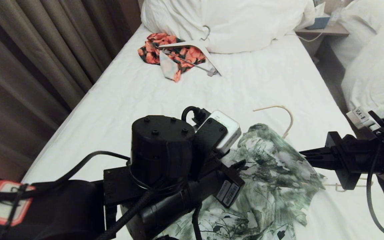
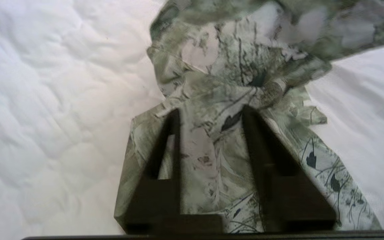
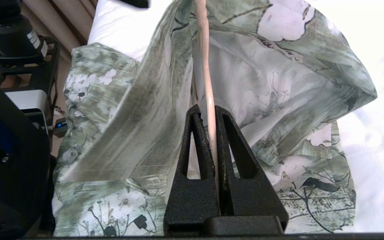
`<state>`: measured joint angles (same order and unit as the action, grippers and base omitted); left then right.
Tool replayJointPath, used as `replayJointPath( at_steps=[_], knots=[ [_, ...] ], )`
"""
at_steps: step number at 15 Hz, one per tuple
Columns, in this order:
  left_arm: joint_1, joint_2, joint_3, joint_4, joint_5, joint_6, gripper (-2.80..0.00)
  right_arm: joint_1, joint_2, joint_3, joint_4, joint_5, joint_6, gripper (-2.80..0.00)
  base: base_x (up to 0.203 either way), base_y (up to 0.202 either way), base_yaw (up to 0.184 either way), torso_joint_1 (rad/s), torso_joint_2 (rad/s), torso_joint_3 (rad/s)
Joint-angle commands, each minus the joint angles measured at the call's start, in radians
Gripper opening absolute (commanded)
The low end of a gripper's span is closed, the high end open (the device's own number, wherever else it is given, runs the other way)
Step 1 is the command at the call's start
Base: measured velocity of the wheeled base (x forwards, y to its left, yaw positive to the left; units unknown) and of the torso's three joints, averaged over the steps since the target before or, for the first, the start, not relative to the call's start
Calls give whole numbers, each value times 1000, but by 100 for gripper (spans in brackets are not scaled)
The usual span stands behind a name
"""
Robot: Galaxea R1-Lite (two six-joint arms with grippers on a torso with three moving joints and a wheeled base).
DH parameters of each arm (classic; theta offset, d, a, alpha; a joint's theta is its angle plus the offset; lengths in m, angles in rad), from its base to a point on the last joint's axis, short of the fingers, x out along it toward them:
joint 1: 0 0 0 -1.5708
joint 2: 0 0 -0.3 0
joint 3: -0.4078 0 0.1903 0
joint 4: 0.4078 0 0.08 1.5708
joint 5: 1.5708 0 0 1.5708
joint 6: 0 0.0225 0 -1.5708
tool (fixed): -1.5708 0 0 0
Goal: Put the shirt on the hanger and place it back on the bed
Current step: Hook the other side of the shirt onto the hanger
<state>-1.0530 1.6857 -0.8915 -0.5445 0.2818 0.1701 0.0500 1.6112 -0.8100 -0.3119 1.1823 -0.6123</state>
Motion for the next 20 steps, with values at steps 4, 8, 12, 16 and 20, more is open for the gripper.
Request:
replayJointPath(
  at_steps=[4,8,12,16,20],
  knots=[
    [14,47,-2,-30,-66,42,0,1,15,-3,-7,6,-4,-280,0,0,0,0,0,0],
    [28,119,-29,-111,-88,81,0,1,16,-3,-7,6,-5,-280,0,0,0,0,0,0],
    [41,159,-51,-132,-126,91,0,1,18,-5,-7,6,-6,-280,0,0,0,0,0,0],
    [68,203,-79,-153,-174,89,0,2,18,-5,-7,6,-7,-280,0,0,0,0,0,0],
    [68,256,-94,-211,-190,89,0,8,20,-8,-7,6,-7,-280,0,0,0,0,0,0]
  ],
)
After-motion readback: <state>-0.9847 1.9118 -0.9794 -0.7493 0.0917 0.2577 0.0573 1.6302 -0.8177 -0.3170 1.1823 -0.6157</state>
